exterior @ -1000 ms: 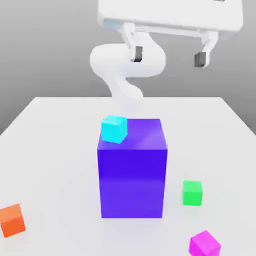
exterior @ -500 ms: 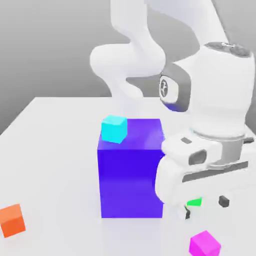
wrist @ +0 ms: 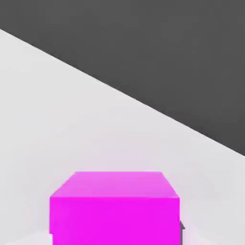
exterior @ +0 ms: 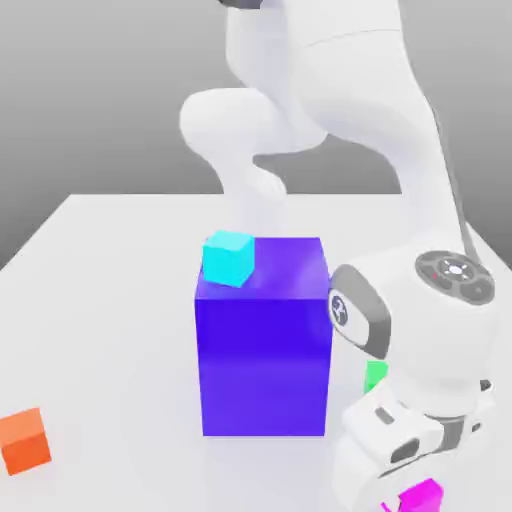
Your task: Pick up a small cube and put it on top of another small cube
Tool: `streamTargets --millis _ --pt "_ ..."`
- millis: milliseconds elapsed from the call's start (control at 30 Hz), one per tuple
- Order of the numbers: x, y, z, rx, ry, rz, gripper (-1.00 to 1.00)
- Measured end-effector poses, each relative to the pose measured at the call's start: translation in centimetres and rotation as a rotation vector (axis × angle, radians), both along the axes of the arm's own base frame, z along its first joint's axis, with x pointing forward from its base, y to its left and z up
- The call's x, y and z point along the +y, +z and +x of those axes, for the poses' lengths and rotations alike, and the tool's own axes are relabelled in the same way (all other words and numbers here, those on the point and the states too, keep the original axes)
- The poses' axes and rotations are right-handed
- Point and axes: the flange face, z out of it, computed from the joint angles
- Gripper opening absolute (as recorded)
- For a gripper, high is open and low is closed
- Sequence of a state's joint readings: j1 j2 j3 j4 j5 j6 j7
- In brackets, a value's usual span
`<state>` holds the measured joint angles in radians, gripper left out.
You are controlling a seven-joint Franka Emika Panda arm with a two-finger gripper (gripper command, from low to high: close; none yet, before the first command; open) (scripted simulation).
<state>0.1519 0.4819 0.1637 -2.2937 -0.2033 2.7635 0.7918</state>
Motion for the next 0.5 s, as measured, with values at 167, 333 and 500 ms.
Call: streamTargets --millis 167,333,500 --pt "0.5 5.5 -1.6 0.001 0.047 -0.007 -1.0" --pt "1.5 8.0 -7.6 0.001 0.211 -0.023 -1.0" --pt "2.2 9.6 -14.2 0.001 0.39 -0.018 -1.0"
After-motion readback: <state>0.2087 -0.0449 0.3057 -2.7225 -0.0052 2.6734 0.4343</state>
